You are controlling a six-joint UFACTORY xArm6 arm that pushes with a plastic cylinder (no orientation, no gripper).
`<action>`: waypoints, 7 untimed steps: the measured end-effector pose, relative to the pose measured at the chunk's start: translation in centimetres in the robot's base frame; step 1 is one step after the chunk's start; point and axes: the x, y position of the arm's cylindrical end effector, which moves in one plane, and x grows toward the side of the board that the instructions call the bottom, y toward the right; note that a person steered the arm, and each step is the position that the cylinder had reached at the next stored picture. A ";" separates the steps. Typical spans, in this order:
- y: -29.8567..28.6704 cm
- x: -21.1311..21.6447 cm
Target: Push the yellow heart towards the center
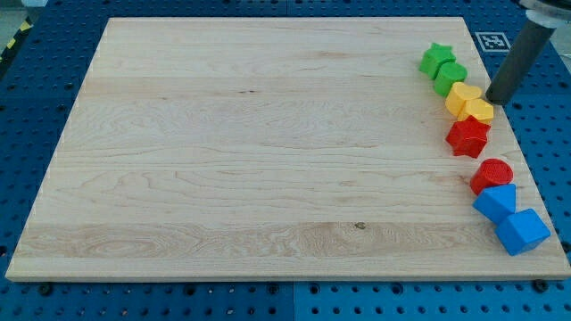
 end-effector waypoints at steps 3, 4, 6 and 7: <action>-4.3 0.3; -6.5 0.3; -11.1 -0.1; -13.1 -1.7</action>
